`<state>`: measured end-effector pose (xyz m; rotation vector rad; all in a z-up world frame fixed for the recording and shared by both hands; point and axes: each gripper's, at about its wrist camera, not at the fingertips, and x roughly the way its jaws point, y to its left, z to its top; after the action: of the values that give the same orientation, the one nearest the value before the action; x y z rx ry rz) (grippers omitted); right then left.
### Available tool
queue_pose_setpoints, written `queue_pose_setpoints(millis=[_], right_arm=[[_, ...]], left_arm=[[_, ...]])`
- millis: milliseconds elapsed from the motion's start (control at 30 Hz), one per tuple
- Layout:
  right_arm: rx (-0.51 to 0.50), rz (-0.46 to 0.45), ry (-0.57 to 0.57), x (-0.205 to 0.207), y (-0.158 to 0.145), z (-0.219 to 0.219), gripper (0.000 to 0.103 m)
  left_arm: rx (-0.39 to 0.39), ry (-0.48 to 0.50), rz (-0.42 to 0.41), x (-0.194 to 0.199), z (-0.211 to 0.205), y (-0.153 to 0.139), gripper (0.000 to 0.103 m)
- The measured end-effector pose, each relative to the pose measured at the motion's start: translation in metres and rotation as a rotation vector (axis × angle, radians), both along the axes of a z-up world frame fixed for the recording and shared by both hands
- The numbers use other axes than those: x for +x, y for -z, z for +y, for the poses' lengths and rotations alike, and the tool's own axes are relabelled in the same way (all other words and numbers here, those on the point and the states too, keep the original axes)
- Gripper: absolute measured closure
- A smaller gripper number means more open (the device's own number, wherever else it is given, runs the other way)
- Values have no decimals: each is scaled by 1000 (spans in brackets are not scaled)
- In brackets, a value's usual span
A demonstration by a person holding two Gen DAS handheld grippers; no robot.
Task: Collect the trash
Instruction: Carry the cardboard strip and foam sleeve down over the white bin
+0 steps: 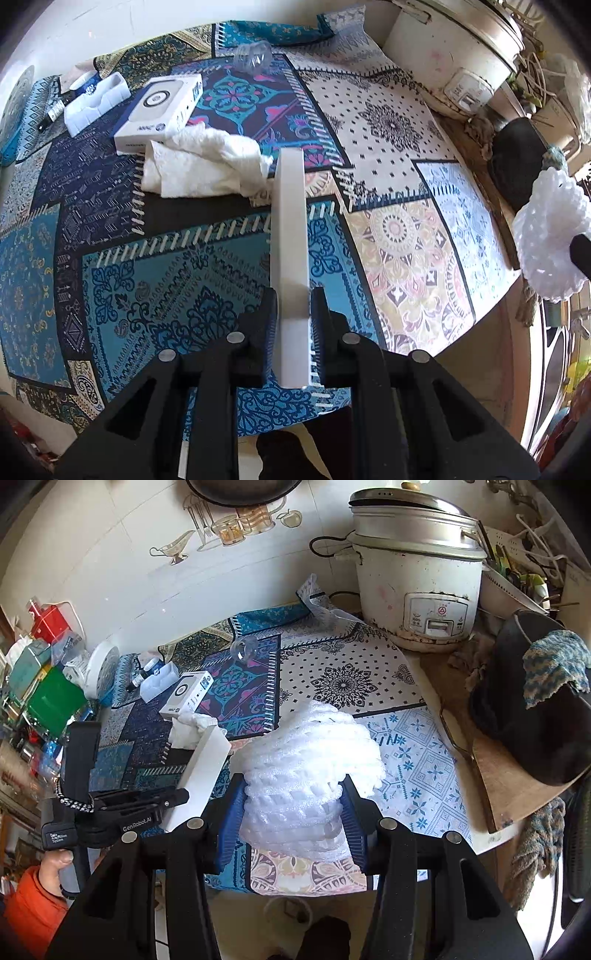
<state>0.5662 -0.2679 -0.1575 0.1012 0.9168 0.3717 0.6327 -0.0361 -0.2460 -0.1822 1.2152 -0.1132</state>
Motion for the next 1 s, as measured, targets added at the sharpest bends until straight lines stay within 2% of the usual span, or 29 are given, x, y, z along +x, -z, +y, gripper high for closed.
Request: queue_pose_setpoints(millis=[100, 167, 267, 500, 767, 1000], right_arm=[[12, 13, 13, -10, -2, 2, 57], [-17, 8, 4, -15, -1, 8, 57], [-38, 9, -5, -22, 2, 17, 57], [-28, 8, -8, -56, 10, 43, 57], [-16, -20, 1, -119, 12, 79, 57], [-12, 32, 5, -166, 30, 97, 57]], left_arm=[[20, 19, 27, -5, -6, 16, 84], [38, 11, 39, -7, -8, 25, 87], [29, -23, 17, -16, -2, 27, 87], [32, -52, -102, -67, 28, -8, 87], [29, -85, -205, -158, 74, -47, 87], [19, -102, -208, -222, 91, -48, 87]])
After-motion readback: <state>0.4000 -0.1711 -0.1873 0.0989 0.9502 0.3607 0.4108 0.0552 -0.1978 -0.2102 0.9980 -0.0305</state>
